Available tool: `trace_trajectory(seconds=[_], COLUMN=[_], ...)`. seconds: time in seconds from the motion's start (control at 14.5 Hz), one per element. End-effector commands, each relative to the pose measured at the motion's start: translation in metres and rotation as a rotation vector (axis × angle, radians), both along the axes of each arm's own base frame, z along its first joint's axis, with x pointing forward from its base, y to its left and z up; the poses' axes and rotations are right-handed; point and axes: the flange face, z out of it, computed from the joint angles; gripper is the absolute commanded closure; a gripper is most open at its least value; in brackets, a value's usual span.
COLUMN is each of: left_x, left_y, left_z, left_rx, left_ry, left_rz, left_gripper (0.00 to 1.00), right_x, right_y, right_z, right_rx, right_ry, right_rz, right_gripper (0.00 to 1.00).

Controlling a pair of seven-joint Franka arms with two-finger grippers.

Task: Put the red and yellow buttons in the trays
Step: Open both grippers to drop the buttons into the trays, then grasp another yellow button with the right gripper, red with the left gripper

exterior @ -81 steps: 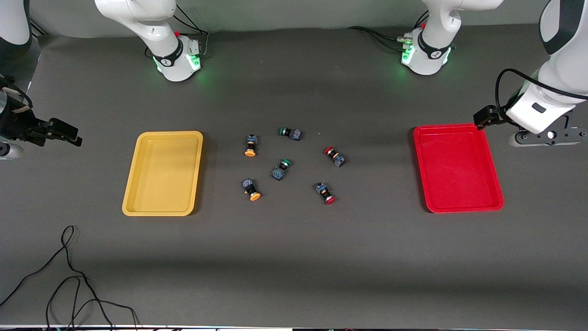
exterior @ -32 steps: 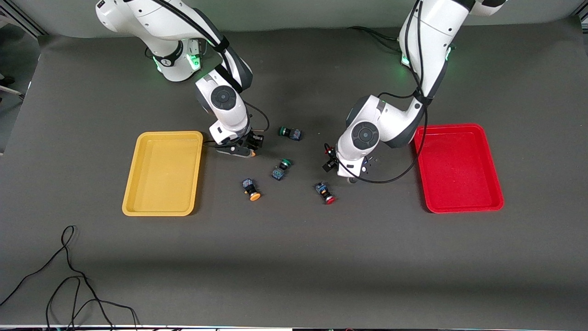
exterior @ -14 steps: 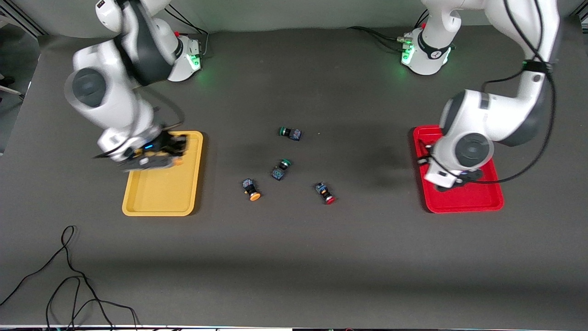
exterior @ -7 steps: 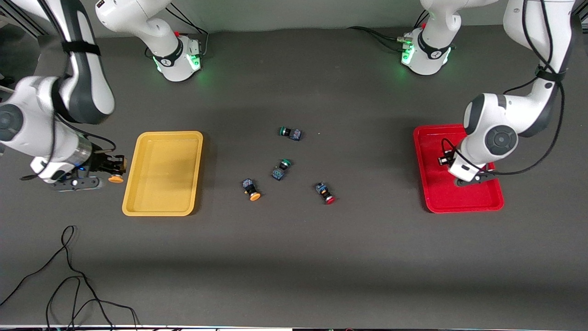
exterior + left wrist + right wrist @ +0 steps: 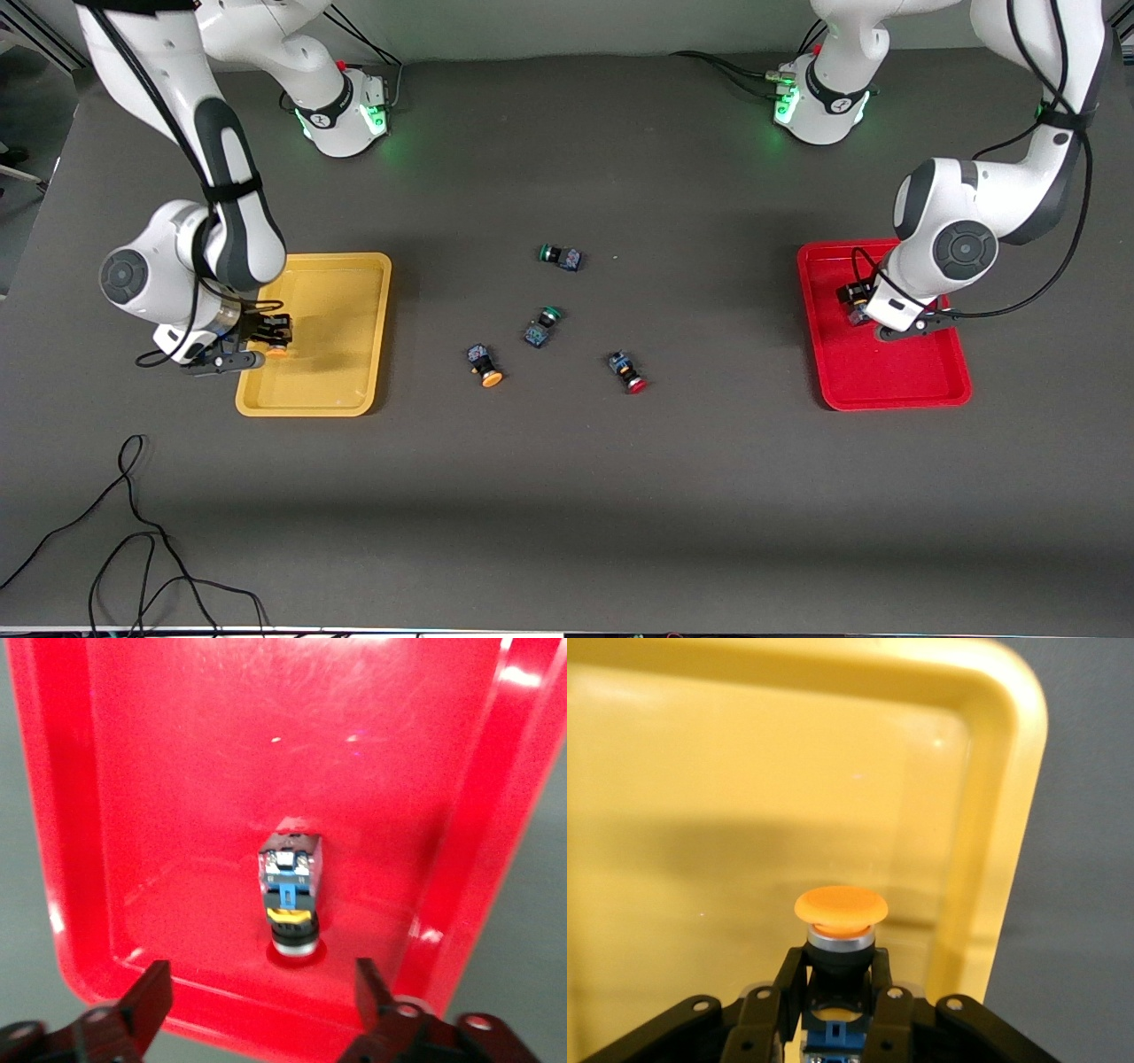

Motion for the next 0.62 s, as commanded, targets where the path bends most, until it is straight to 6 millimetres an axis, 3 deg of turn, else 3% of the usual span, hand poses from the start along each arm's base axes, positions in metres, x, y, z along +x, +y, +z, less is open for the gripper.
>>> trace_trajectory(seconds=[0.0, 0.07, 0.14, 0.35, 0.41, 0.55], left_x=[0.027, 0.039, 0.053, 0.088, 0.102, 0.125], left_y=[-0.072, -0.105, -0.139, -0.240, -0.267, -0.310], left_z=[0.036, 0.040, 0.045, 0.049, 0.044, 0.035], left_rx=[-0.074, -0.109, -0.127, -0.129, -0.131, -0.148], left_ry=[0.024, 0.041, 0.036, -0.023, -0.039, -0.071], left_rz=[0.035, 0.086, 0.138, 0.297, 0.359, 0.469], left_gripper=[0.00, 0.01, 0.01, 0.01, 0.01, 0.01], right_x=[0.012, 0.015, 0.021, 0.041, 0.051, 0.073], right_y=[0.001, 0.002, 0.005, 0.021, 0.023, 0.038], right_z=[0.004, 0.007, 0.011, 0.043, 0.062, 0.123], right_rx=[0.014, 0.015, 0.020, 0.081, 0.080, 0.044], right_ry=[-0.026, -0.028, -0.032, 0.013, 0.030, 0.056], right_rz=[0.018, 0.010, 0.008, -0.014, -0.023, -0.026], right_gripper=[0.62, 0.12, 0.00, 0.00, 0.00, 0.00])
